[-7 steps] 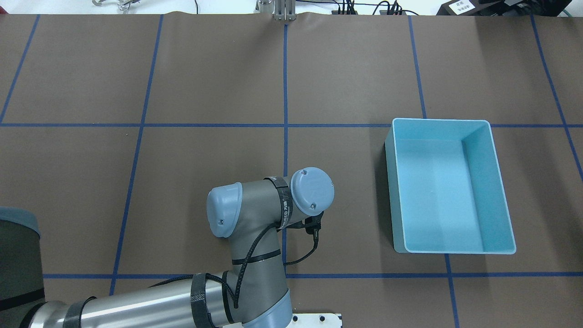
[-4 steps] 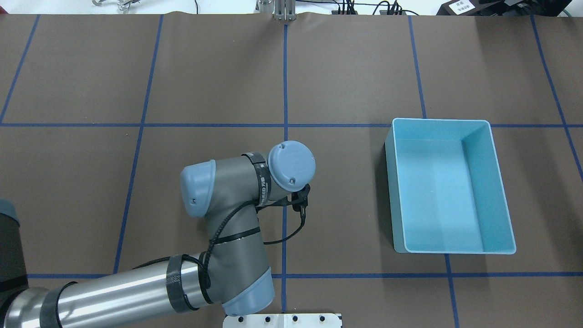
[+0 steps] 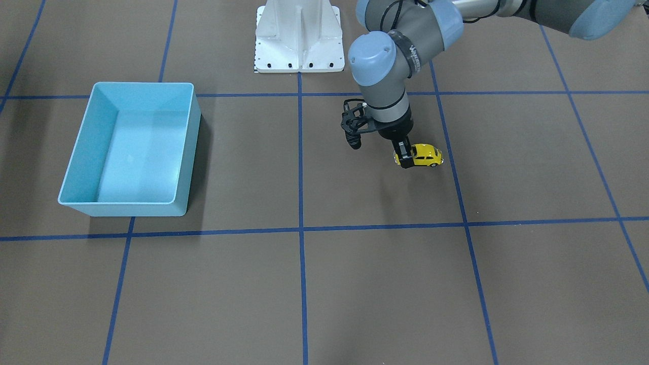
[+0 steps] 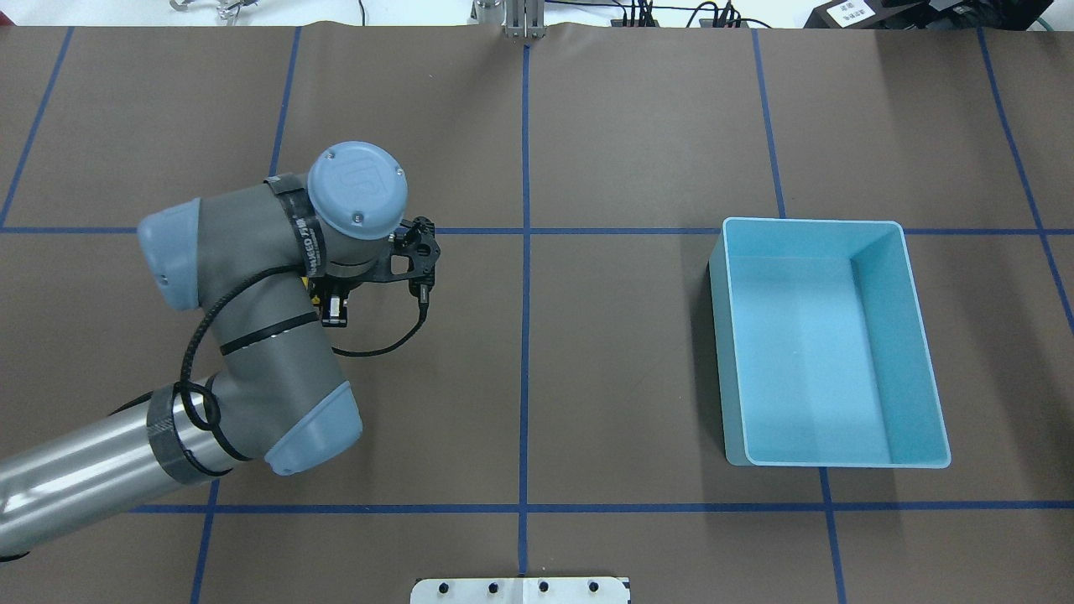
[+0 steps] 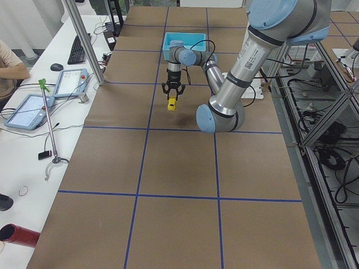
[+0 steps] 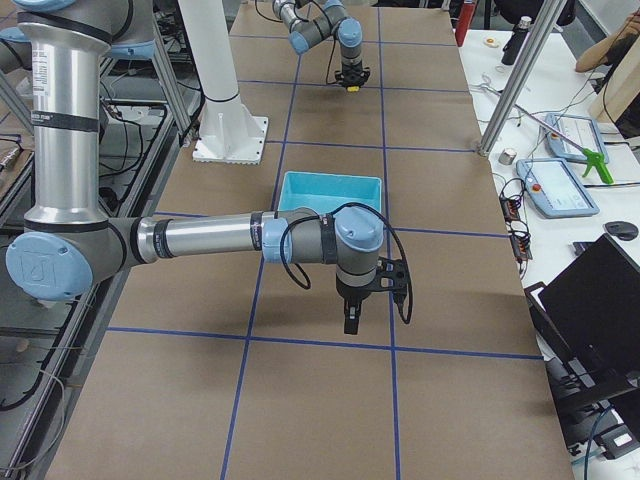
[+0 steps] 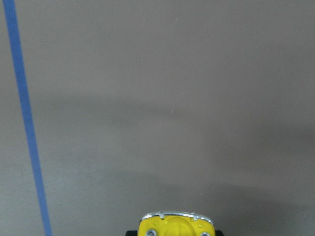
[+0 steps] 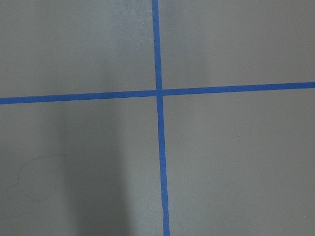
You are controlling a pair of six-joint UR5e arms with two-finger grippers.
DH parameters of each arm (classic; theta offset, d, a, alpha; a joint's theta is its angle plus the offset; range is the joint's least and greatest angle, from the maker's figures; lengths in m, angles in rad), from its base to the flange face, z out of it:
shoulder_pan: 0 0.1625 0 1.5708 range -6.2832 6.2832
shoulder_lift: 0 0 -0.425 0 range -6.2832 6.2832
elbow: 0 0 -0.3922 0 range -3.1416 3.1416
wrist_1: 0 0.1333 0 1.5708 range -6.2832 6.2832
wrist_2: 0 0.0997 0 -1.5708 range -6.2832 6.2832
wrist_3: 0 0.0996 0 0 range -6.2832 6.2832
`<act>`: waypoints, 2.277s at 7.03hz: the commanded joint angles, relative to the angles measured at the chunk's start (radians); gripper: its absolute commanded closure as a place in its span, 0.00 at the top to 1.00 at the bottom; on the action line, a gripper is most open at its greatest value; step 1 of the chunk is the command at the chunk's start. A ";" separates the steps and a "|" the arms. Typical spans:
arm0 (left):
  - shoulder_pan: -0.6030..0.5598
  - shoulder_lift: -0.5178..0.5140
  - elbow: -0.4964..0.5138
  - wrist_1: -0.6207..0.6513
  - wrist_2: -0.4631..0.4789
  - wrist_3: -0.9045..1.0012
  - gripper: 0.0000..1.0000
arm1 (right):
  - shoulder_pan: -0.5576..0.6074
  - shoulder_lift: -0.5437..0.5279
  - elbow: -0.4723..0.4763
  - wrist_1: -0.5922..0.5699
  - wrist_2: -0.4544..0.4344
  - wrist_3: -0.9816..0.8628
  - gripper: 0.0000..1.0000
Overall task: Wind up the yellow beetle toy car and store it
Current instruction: 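Carry the held car farther from the robot and set it down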
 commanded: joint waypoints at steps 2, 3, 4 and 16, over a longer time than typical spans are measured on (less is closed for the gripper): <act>-0.049 0.124 -0.018 -0.192 -0.173 0.040 0.00 | 0.000 0.001 0.000 0.000 0.000 0.000 1.00; -0.075 0.150 -0.016 -0.194 -0.218 0.110 0.00 | 0.000 0.001 0.000 0.000 0.000 0.000 1.00; -0.091 0.153 -0.012 -0.203 -0.221 0.206 0.00 | 0.000 0.001 0.000 0.000 0.000 0.000 1.00; -0.114 0.260 0.065 -0.422 -0.293 0.177 0.00 | 0.000 0.001 -0.002 0.000 0.002 0.000 1.00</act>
